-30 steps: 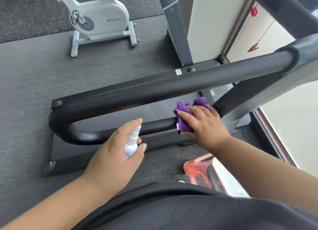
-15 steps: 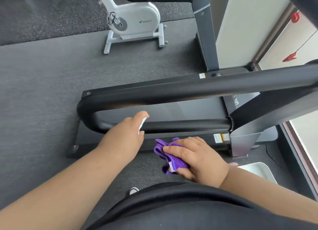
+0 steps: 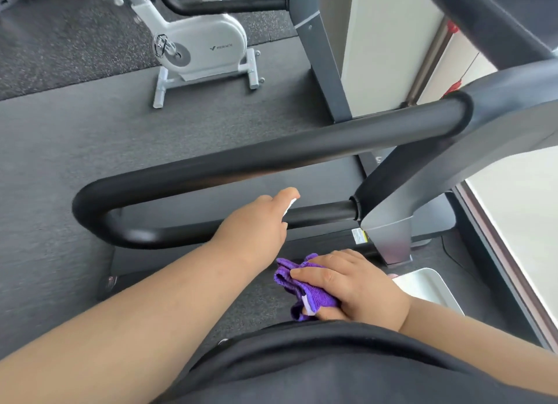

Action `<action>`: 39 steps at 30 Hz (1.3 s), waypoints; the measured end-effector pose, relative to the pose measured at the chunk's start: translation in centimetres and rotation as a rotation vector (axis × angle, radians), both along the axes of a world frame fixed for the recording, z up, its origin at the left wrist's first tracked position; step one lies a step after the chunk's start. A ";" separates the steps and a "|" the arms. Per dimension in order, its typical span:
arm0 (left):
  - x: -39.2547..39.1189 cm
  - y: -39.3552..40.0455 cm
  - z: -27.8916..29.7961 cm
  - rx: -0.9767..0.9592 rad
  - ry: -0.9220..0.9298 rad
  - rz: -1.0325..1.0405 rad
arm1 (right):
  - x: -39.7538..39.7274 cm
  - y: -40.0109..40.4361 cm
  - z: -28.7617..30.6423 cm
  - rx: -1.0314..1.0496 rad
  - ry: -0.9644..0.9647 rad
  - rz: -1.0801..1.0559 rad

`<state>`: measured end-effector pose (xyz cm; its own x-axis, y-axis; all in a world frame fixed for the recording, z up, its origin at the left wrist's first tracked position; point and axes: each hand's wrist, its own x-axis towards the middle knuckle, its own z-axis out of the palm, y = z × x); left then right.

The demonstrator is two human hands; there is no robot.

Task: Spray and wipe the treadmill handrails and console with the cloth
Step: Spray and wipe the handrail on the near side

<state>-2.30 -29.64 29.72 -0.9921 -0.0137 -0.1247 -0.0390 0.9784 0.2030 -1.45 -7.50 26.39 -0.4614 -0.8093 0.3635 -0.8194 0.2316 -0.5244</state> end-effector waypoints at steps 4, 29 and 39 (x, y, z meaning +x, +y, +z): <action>-2.3 3.4 -0.8 -0.010 -0.065 -0.081 | 0.1 2.3 -0.1 -0.012 -0.024 -0.064; 9.5 -8.6 3.2 -0.482 -0.055 0.486 | -1.5 -2.6 -1.8 0.010 -0.111 0.167; 9.2 -10.0 4.6 -0.388 -0.165 0.599 | -1.4 -3.6 -1.7 -0.055 -0.164 0.173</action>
